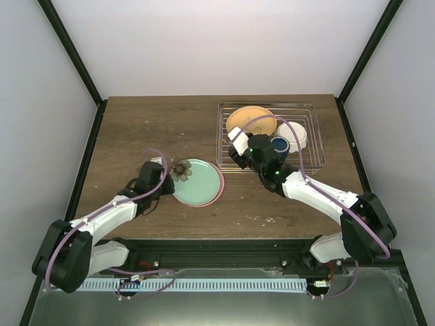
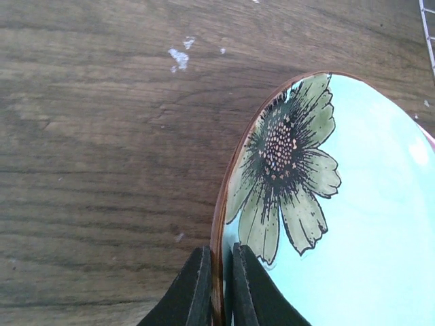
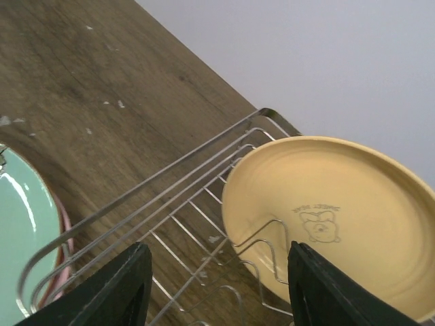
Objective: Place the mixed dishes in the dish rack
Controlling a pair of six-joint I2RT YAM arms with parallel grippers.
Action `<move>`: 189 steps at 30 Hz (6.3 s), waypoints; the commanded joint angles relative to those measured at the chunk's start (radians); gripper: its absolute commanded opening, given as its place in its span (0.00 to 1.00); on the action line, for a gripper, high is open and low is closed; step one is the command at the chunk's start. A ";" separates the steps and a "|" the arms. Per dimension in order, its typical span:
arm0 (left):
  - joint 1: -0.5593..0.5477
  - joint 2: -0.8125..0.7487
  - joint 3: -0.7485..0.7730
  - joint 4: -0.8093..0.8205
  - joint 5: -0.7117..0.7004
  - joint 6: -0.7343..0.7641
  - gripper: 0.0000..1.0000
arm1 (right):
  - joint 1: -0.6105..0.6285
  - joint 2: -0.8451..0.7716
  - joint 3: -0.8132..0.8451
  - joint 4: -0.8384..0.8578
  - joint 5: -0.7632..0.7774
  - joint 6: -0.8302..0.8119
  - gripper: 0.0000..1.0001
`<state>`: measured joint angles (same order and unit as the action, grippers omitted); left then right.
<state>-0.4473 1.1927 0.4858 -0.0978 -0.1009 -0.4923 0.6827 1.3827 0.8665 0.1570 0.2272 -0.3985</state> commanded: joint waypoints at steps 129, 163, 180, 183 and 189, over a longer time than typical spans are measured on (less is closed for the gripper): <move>0.339 -0.517 -0.011 -0.357 0.251 -0.068 1.00 | -0.092 -0.088 0.441 -0.391 -0.276 0.072 0.01; 0.094 0.026 0.327 -0.169 0.328 0.351 1.00 | -0.181 -0.140 0.256 -0.223 -0.036 -0.689 0.01; 0.082 0.020 0.253 -0.147 0.357 0.335 1.00 | -0.269 -0.050 0.239 -0.223 -0.075 -0.736 0.01; 0.082 0.010 0.246 -0.145 0.356 0.331 1.00 | -0.284 -0.039 0.238 -0.207 -0.090 -0.758 0.01; 0.082 -0.002 0.238 -0.142 0.355 0.321 1.00 | -0.299 -0.020 0.227 -0.189 -0.147 -0.817 0.01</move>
<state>-0.3618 1.2125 0.7345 -0.2691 0.2481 -0.1608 0.4088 1.3617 1.0679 -0.1707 0.0959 -1.1561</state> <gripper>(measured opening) 0.997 0.096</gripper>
